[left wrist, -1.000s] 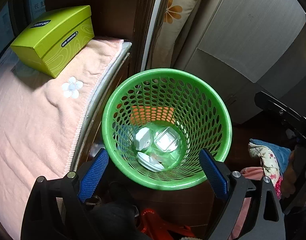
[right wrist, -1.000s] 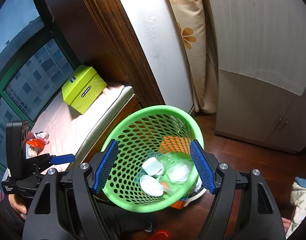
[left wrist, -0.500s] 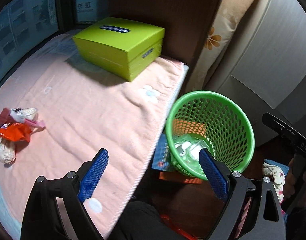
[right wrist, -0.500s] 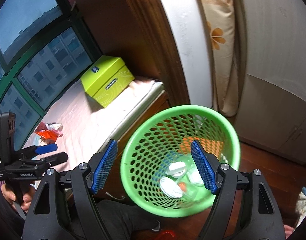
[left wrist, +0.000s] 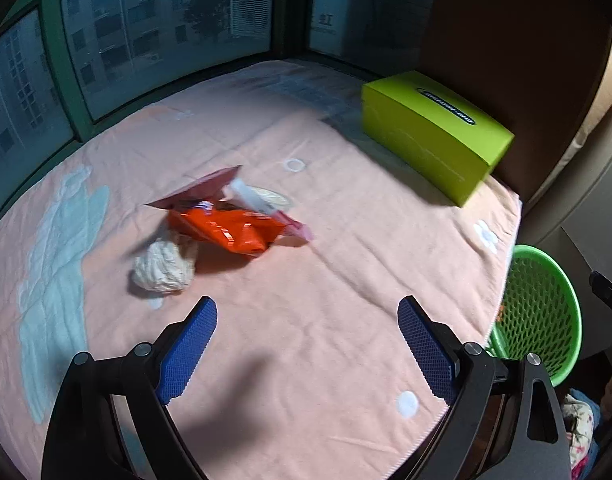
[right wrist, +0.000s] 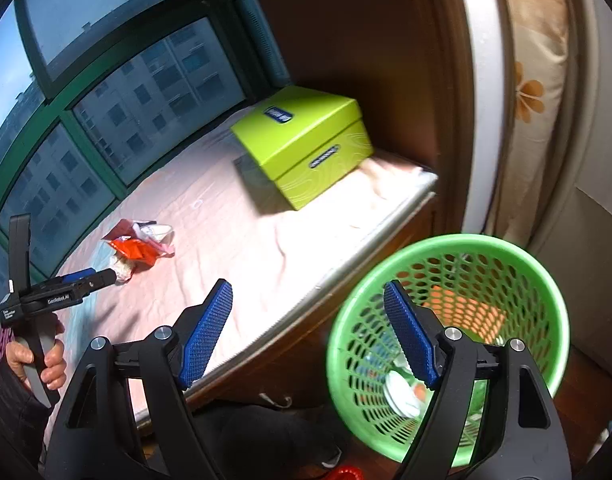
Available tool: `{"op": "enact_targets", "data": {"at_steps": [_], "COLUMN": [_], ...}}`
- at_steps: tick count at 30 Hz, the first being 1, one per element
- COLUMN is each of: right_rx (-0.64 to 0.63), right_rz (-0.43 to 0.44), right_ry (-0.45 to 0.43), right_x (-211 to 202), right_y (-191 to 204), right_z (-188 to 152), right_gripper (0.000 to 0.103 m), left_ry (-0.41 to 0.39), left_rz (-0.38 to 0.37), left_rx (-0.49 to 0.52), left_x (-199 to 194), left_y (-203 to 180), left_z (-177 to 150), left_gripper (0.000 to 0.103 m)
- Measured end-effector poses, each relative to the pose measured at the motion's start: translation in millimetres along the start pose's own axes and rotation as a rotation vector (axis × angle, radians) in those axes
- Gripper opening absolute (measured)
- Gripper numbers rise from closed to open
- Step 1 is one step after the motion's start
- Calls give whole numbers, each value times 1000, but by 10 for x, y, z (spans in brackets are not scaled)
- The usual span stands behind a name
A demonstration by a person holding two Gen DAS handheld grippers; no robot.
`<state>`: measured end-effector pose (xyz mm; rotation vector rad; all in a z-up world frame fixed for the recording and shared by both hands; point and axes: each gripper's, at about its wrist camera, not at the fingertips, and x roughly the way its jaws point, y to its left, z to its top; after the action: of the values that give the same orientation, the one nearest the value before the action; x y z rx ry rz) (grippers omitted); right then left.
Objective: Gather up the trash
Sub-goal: 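Move the left tool to the bench and grasp the crumpled white tissue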
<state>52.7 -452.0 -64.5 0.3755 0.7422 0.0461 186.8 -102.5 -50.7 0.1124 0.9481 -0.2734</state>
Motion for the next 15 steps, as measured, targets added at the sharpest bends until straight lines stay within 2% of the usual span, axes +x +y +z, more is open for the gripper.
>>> {"op": "enact_targets", "data": {"at_steps": [8,15], "right_rx": [-65,-118], "right_rz": [55,84], "right_ry": [26,50], "right_x": [246,446], "right_y": [435,744], "right_z": [125,217], "right_gripper": [78,78], "left_ry": [16,49], "left_rz": [139,123], "left_rx": [-112,-160], "left_x": [281,604], "left_y": [745,1007], "left_z": [63,157], "left_gripper": [89,86]}}
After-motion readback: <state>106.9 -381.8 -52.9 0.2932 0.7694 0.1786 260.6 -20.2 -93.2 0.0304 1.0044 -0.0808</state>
